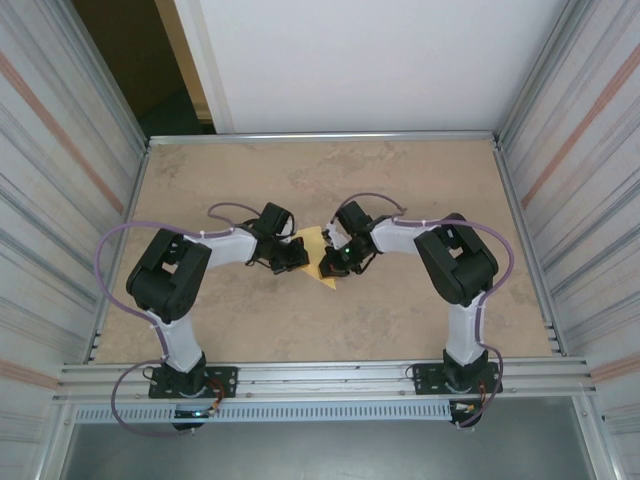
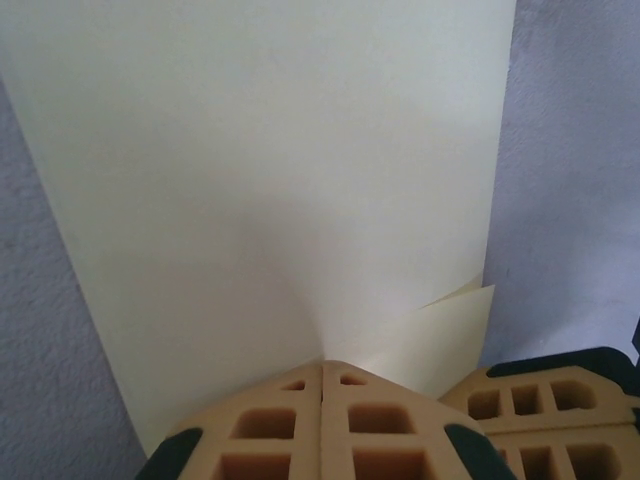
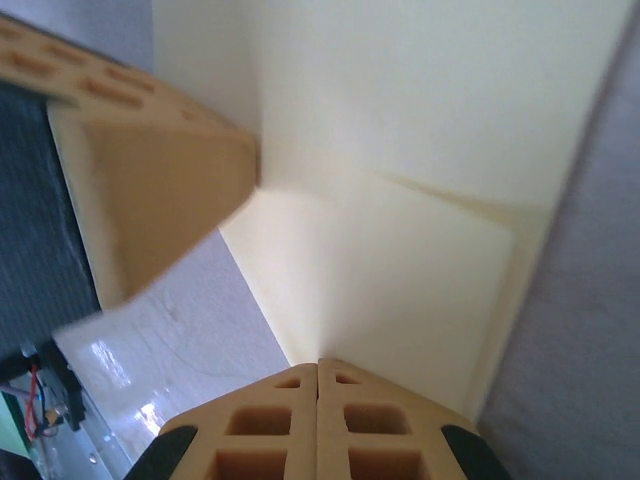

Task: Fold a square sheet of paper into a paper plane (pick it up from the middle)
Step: Third fold the triangle at the center of the table.

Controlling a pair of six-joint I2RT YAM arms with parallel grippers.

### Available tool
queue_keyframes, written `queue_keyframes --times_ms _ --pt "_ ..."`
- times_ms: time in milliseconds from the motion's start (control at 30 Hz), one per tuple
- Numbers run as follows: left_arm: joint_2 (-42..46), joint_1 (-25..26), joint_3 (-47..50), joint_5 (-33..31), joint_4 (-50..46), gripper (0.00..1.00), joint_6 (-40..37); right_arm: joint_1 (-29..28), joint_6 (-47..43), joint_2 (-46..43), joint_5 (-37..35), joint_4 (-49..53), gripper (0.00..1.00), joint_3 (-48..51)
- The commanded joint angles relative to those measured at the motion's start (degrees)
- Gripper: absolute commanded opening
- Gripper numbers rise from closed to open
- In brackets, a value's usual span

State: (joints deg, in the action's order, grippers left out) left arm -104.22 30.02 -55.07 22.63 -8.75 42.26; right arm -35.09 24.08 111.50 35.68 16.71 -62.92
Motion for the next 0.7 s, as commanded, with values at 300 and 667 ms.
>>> queue_keyframes --times_ms 300,667 --pt "-2.1 -1.1 0.9 -2.0 -3.84 0.06 0.44 2.66 1.88 -18.51 -4.73 -2.16 0.0 16.61" --pt "10.77 -2.38 -1.04 0.76 6.85 0.28 3.83 -0.59 3.93 -31.55 -23.73 -5.44 0.28 13.4"
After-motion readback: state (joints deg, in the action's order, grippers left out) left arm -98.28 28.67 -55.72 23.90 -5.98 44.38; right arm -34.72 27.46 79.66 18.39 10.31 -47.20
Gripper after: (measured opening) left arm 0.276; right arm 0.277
